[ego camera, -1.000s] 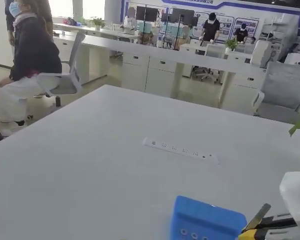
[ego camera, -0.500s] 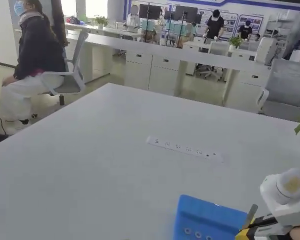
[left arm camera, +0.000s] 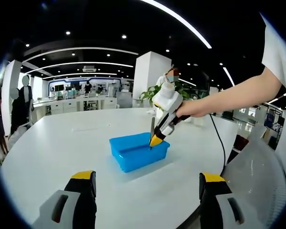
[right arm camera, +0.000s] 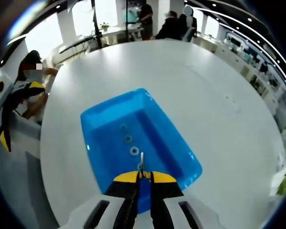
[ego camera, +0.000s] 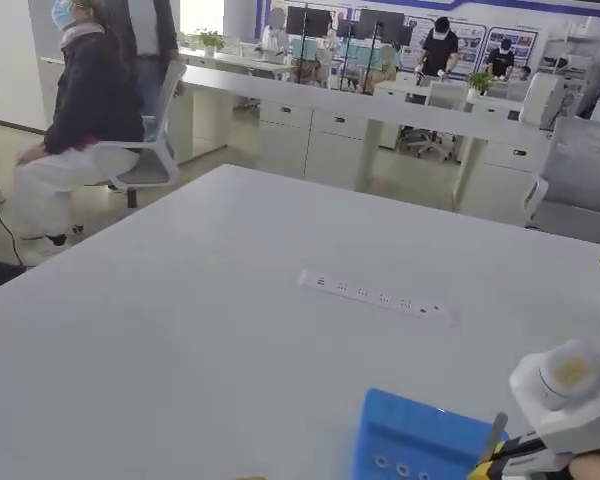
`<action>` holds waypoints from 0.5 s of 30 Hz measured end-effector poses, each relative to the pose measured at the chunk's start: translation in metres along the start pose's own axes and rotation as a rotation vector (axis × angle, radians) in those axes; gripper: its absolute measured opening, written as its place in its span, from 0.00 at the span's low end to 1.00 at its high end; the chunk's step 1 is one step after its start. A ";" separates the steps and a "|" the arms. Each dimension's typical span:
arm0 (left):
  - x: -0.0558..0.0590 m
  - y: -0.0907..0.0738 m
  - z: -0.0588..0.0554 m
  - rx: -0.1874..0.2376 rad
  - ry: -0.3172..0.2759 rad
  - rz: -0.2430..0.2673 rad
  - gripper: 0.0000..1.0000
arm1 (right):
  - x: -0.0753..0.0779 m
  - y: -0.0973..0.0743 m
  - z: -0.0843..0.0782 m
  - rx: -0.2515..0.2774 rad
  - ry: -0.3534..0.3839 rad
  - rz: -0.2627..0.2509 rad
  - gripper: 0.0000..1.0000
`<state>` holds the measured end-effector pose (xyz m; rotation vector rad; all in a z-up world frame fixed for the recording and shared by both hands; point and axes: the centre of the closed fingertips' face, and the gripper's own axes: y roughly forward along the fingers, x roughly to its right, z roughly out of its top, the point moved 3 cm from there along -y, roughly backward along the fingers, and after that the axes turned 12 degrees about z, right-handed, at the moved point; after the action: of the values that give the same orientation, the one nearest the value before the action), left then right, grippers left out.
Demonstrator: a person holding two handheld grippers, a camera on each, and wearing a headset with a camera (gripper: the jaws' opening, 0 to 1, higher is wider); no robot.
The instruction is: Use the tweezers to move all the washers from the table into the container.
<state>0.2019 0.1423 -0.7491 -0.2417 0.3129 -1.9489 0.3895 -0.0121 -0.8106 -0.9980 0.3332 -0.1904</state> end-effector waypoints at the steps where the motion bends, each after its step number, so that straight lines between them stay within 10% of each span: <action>1: 0.000 0.000 0.000 -0.002 0.000 -0.001 0.91 | 0.000 0.001 0.000 -0.005 -0.002 0.001 0.05; 15: 0.001 0.000 0.000 -0.003 0.002 -0.008 0.91 | -0.009 -0.002 -0.004 -0.040 -0.021 -0.007 0.06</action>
<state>0.2016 0.1408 -0.7495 -0.2437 0.3164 -1.9571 0.3794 -0.0133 -0.8094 -1.0403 0.3155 -0.1797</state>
